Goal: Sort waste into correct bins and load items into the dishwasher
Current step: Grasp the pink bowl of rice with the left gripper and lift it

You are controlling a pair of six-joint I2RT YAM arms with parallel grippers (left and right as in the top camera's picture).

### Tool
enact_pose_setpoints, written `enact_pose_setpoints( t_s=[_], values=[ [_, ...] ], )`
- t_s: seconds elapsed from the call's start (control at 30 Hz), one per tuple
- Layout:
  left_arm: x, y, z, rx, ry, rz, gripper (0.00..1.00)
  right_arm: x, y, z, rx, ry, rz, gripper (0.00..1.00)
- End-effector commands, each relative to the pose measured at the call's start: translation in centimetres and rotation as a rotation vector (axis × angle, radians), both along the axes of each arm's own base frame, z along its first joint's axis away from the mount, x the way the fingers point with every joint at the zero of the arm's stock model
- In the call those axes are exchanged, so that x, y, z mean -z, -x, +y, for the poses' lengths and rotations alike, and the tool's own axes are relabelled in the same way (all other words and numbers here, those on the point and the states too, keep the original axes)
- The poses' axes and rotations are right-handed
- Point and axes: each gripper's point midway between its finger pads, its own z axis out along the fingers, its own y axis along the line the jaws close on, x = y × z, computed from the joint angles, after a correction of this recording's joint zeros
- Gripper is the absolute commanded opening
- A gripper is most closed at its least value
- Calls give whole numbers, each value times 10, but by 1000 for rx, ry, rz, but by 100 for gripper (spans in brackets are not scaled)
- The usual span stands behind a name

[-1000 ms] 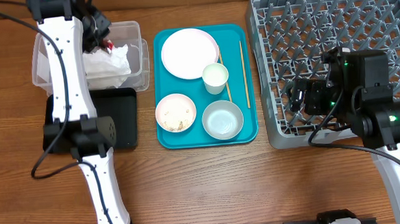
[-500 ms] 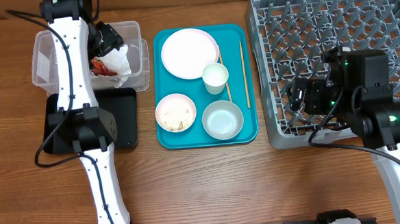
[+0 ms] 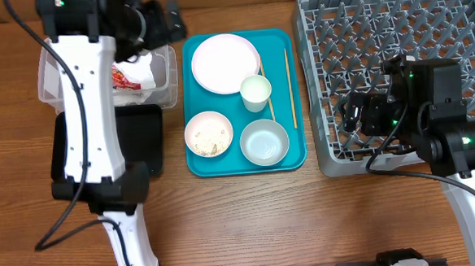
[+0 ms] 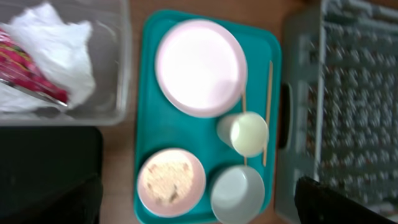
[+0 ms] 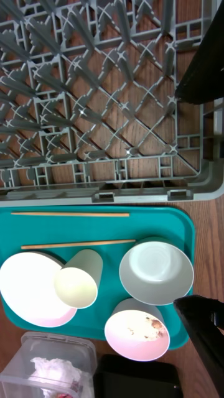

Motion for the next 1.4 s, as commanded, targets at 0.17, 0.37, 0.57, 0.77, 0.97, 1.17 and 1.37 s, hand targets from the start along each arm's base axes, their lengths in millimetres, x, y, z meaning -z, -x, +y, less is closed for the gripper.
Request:
enact_pose_setpoints(
  t_s=[0.17,0.37,0.57,0.77,0.97,1.17,1.37],
  values=[
    [66,55,-38,57,-97,286,86,-8,1,0,-1,-5,-8,100],
    [140,80,-65,53,-263,428,75,-7,1,0,-2,-5,-3,100],
    [195,78,-98,106,-263,394,51,-7,0,0,-2,-6,-9,100],
    [233,73,-98,35,-239,385,35,-7,1,0,-2,-6,-6,100],
    [258,70,-103,93,-238,338,39,-7,2,0,-1,-6,-3,100],
    [273,77,-101,137,-263,340,36,-6,3,0,-1,-5,2,100],
    [274,77,-97,131,-277,338,20,-6,3,0,-1,-5,2,100]
  ],
)
